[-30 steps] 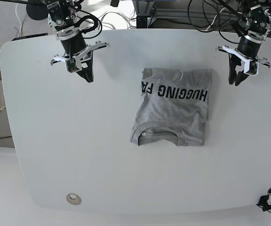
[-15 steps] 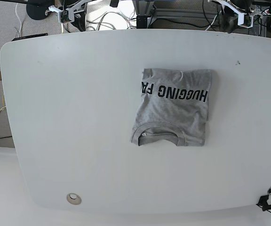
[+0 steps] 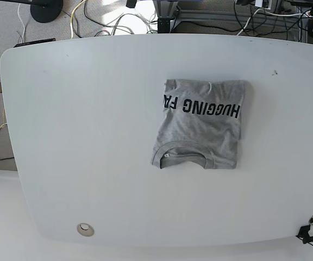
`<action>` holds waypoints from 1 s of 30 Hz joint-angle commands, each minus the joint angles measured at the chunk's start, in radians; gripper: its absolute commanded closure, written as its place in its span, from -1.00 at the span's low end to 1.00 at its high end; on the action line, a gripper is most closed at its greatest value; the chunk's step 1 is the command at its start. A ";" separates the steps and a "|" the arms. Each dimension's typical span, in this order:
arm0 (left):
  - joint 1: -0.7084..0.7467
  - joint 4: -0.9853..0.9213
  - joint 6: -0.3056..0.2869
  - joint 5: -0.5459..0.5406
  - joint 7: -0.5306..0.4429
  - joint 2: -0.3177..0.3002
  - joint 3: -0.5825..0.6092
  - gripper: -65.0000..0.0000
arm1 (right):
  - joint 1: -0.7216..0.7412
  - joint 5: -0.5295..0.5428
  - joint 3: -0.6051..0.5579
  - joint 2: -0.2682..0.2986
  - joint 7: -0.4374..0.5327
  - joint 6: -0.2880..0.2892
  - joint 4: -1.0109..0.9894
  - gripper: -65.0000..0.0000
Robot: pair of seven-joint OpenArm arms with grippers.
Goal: Fold the T-shirt properly
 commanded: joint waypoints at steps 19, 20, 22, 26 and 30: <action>-0.549 -0.943 0.106 0.349 -0.007 -0.039 0.031 0.74 | 0.514 0.001 -0.120 -0.088 0.020 0.067 -0.787 1.00; -0.578 -0.984 0.141 0.363 -0.007 -0.041 0.031 0.74 | 0.534 0.001 -0.120 -0.089 0.020 0.067 -0.824 1.00; -0.621 -1.067 0.199 0.391 -0.007 -0.061 0.031 0.74 | 0.577 0.001 -0.120 -0.092 0.020 0.067 -0.890 1.00; -0.688 -1.168 0.258 0.423 -0.007 -0.067 0.031 0.74 | 0.635 0.001 -0.120 -0.094 0.020 0.068 -0.965 1.00; -0.731 -1.234 0.374 0.450 -0.007 -0.067 0.031 0.74 | 0.680 0.001 -0.120 -0.105 0.020 0.068 -1.039 1.00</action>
